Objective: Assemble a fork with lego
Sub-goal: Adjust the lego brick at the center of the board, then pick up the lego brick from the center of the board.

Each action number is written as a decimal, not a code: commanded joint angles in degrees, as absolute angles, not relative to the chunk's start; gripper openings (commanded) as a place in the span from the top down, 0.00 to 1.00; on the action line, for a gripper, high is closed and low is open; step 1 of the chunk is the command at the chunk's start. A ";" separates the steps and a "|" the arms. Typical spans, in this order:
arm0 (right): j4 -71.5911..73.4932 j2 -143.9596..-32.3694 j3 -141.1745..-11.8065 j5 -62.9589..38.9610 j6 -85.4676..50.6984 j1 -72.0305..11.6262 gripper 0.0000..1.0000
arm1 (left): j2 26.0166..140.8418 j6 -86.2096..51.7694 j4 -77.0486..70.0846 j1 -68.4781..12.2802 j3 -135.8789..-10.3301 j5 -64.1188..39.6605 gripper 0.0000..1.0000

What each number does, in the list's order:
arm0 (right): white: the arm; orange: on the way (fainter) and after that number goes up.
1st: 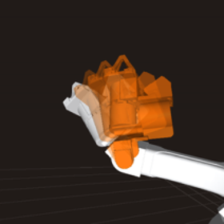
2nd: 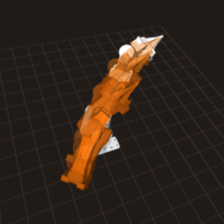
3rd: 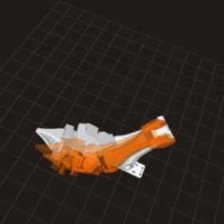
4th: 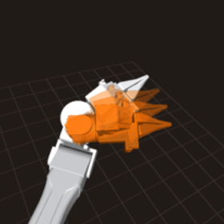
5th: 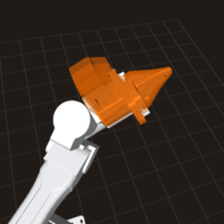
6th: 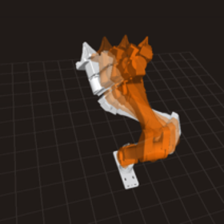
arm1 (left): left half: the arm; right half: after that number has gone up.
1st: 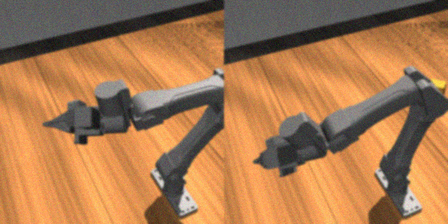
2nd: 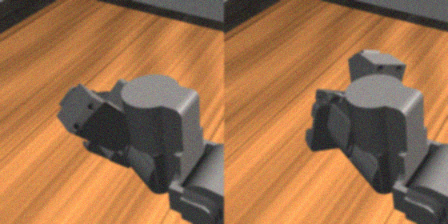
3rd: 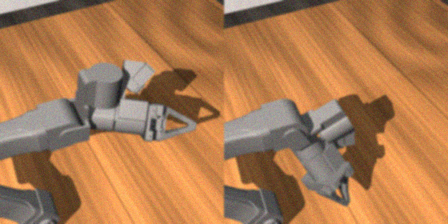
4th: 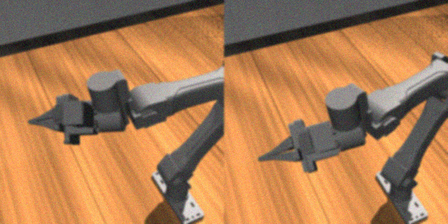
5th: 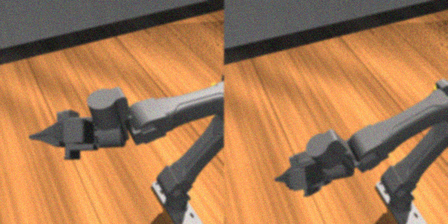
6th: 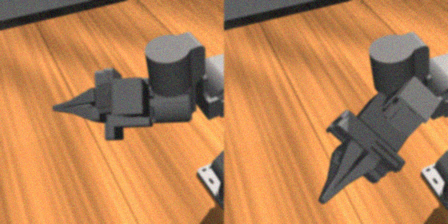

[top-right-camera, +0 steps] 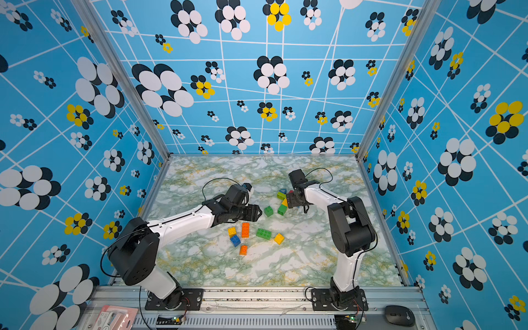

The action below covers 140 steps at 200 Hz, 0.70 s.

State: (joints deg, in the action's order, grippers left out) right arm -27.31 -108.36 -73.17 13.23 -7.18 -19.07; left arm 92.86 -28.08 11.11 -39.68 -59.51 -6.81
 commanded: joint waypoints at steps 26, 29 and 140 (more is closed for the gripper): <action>-30.94 -112.94 -79.73 14.73 -7.34 -15.28 0.10 | 91.99 -29.27 11.99 -39.18 -59.68 -7.29 0.31; -30.95 -112.68 -79.94 15.07 -7.60 -15.25 0.10 | 91.86 -29.27 12.03 -39.20 -59.76 -7.29 0.31; -17.24 -89.97 -61.67 -2.77 -7.90 -34.14 0.19 | 73.95 -34.68 10.62 -38.05 -44.41 -1.12 0.27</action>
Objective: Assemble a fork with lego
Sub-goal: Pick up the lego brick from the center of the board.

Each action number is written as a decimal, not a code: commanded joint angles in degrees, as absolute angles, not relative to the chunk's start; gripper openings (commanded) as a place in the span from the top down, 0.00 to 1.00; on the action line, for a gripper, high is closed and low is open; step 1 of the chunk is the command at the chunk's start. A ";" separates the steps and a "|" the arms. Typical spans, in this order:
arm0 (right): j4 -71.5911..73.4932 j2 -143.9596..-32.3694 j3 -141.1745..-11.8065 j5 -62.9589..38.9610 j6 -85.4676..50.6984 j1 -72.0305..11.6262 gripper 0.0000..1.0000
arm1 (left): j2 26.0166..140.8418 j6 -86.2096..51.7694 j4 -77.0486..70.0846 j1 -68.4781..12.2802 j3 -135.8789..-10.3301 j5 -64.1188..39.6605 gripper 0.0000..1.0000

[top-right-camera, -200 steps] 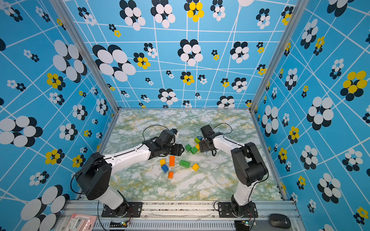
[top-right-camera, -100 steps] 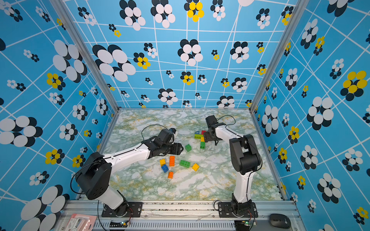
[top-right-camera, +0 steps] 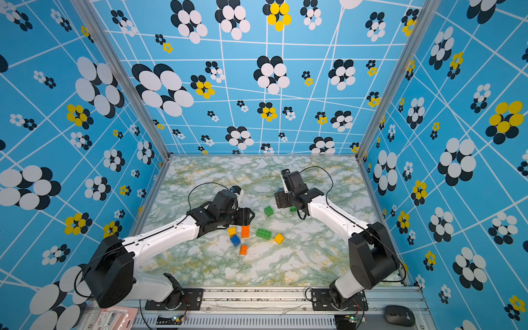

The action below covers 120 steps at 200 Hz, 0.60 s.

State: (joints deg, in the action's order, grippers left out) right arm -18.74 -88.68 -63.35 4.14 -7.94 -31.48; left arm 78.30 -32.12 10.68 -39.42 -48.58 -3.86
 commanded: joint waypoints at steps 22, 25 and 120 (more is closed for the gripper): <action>-18.11 -93.65 -63.73 -4.70 -5.34 -36.19 0.23 | 70.63 -36.66 9.07 -35.80 -40.36 -3.59 0.29; -18.63 -94.26 -64.22 -4.81 -5.00 -36.25 0.24 | 70.23 -36.92 8.79 -35.38 -39.90 -3.96 0.29; -27.72 -108.04 -76.58 2.50 -0.53 -37.07 0.41 | 67.44 -38.65 5.01 -28.25 -34.12 -11.97 0.30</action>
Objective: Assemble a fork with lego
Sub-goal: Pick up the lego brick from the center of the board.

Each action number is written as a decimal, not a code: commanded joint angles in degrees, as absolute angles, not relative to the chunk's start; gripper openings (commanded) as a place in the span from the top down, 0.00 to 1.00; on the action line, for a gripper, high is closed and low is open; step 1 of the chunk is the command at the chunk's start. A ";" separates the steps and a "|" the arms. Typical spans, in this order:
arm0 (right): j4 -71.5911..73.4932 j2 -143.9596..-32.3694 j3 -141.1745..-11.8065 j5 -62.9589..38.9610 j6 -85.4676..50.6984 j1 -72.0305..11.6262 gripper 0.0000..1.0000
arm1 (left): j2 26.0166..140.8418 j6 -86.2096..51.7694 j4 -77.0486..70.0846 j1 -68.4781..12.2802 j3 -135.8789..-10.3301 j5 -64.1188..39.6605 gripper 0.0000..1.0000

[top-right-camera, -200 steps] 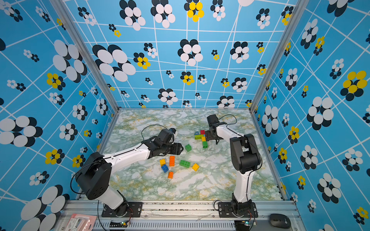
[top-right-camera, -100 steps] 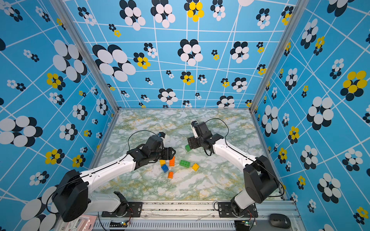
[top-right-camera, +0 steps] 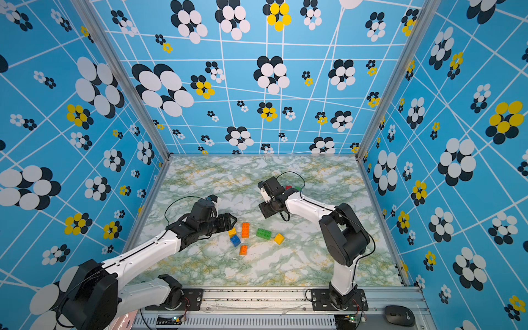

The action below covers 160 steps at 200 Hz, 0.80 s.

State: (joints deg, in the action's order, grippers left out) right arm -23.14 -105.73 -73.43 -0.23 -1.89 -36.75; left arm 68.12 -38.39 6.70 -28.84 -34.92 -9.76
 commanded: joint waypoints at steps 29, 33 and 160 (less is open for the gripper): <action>-28.92 -109.48 -77.60 2.24 -0.66 -37.02 0.46 | 67.59 -38.42 5.35 -27.94 -34.00 -12.34 0.31; -29.08 -109.59 -77.68 2.13 -0.62 -37.15 0.46 | 67.66 -38.41 5.35 -27.95 -33.85 -12.40 0.31; -29.80 -111.63 -79.22 4.75 -2.73 -37.16 0.69 | 65.93 -38.85 6.53 -27.60 -32.35 -11.78 0.32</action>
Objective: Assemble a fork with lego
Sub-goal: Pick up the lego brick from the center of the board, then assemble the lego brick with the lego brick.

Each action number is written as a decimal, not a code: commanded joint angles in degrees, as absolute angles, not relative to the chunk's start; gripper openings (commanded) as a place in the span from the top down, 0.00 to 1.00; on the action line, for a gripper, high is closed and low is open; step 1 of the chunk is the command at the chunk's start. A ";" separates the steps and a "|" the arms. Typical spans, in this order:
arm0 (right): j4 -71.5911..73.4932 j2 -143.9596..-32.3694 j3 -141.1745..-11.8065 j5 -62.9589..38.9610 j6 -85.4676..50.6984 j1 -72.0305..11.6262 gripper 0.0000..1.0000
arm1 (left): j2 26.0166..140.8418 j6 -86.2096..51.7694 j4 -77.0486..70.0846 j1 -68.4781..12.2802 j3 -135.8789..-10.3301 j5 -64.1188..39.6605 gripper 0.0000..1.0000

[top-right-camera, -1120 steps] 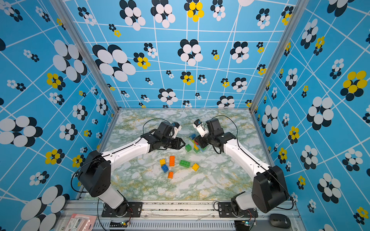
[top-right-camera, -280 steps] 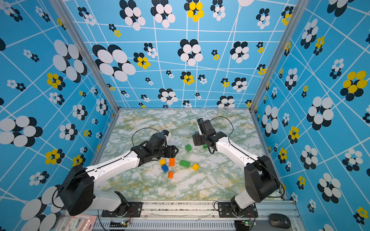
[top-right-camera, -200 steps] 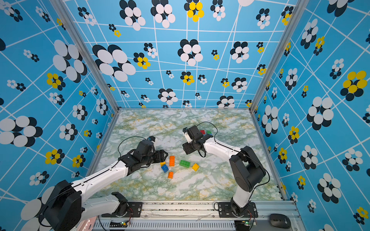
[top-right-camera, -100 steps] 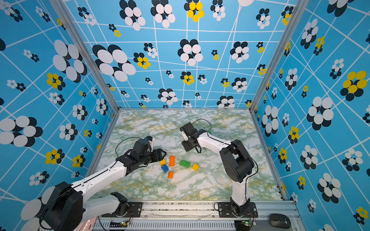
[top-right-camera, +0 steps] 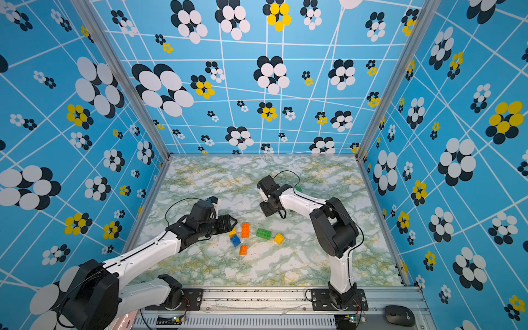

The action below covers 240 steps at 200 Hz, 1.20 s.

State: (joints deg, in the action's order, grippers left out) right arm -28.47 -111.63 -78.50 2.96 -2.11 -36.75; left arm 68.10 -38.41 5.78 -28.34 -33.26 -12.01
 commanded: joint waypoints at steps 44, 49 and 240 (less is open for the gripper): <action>-30.53 -102.76 -77.18 8.99 -6.00 -40.75 0.72 | 57.59 -41.09 9.79 -24.18 -28.41 -12.75 0.33; -30.79 -101.94 -77.18 9.30 -6.82 -41.93 0.72 | 56.52 -41.49 10.04 -23.40 -27.58 -13.32 0.34; -50.40 -120.68 -105.33 19.58 -42.13 -65.26 1.00 | 59.90 -41.23 1.87 -2.57 -18.81 -35.10 0.34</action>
